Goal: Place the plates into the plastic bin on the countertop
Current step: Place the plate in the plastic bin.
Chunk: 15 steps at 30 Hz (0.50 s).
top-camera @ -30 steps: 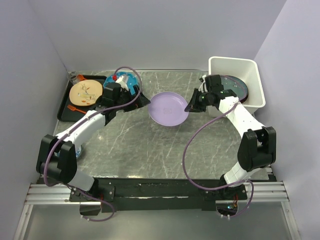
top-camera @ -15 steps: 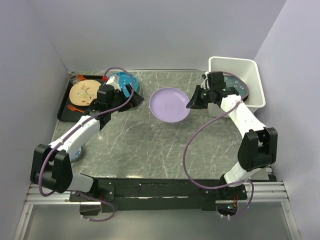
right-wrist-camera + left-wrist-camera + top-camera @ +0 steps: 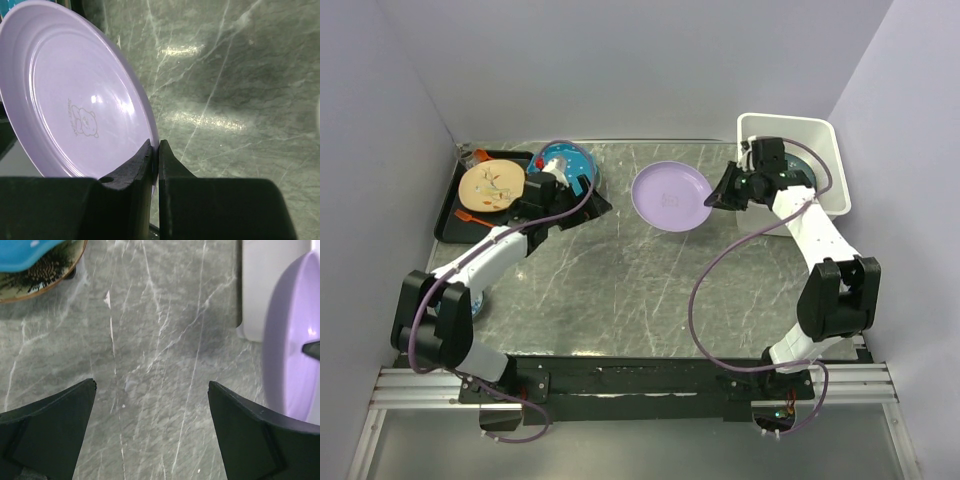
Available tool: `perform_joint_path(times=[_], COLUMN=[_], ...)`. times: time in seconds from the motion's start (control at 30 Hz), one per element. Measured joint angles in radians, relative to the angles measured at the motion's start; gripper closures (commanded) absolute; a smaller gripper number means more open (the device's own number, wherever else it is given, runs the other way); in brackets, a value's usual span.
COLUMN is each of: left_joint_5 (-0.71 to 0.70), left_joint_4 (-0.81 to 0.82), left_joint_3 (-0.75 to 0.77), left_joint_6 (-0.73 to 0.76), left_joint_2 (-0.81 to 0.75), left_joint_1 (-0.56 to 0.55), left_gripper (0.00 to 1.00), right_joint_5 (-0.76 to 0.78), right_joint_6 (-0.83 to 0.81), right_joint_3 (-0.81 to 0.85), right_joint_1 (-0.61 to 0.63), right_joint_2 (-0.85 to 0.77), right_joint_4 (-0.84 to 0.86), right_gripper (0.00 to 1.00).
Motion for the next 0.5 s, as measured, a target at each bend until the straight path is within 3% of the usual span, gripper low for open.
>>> perform_joint_path(times=[0.5], left_joint_5=[0.034], left_joint_4=[0.0], left_joint_3=[0.0], left_joint_6=[-0.002], left_joint_2=[0.035], left_joint_1=[0.0], left_gripper=[0.01], right_joint_5=[-0.05], right_joint_6=[0.032], right_joint_3=[0.028], right_joint_1=[-0.131], right_joint_2=[-0.002], right_joint_4=[0.028], right_gripper=[1.0])
